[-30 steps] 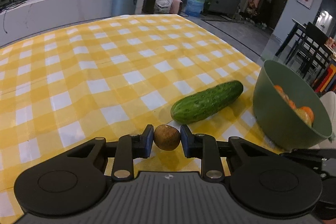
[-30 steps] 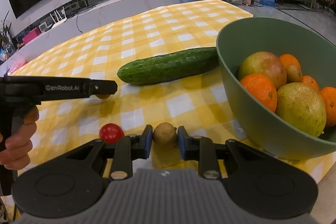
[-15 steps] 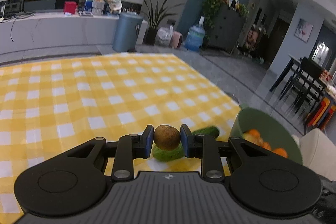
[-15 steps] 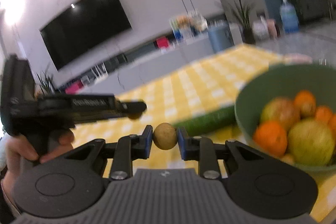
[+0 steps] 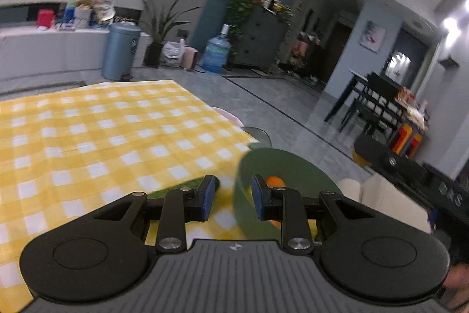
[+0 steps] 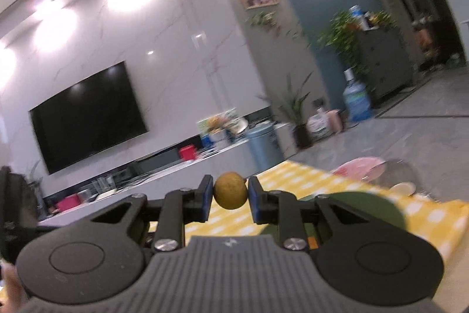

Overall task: Organize fruits
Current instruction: 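Carry the potato over the colander and open the left tool while the right tool holds the kiwi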

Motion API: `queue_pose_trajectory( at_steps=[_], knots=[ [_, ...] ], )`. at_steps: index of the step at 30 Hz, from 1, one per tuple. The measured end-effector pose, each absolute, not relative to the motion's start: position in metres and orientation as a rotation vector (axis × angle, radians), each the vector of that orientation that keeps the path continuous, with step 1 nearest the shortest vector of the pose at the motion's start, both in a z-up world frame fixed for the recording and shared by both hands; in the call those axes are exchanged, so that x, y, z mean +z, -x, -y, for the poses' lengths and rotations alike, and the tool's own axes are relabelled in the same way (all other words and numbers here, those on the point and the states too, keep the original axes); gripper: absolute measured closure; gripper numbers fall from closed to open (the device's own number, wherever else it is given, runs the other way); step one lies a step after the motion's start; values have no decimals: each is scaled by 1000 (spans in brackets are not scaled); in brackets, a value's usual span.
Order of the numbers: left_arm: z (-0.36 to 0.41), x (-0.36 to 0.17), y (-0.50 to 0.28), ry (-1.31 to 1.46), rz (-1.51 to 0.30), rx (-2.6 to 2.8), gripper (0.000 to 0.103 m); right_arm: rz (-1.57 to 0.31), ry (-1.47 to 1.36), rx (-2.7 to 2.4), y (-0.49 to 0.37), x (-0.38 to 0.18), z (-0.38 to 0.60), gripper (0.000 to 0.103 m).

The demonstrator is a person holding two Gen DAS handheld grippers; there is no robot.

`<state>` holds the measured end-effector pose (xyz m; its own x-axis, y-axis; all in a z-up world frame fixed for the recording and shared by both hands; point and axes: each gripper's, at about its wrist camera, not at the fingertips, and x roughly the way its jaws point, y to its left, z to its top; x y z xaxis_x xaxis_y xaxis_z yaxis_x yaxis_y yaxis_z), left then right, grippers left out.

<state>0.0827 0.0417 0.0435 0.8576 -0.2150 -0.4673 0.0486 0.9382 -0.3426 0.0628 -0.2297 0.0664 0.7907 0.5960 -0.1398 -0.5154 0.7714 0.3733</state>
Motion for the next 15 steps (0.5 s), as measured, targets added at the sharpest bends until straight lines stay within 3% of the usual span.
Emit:
queue_pose_trajectory(
  at_steps=[6,15],
  knots=[
    [-16,37,-88,288,-540,-151,73,-267,-402,546,-71,60,267,81],
    [-40,29,-90,357,-587,-139,73,-343,-407,606,-78,51,275,81]
  ],
)
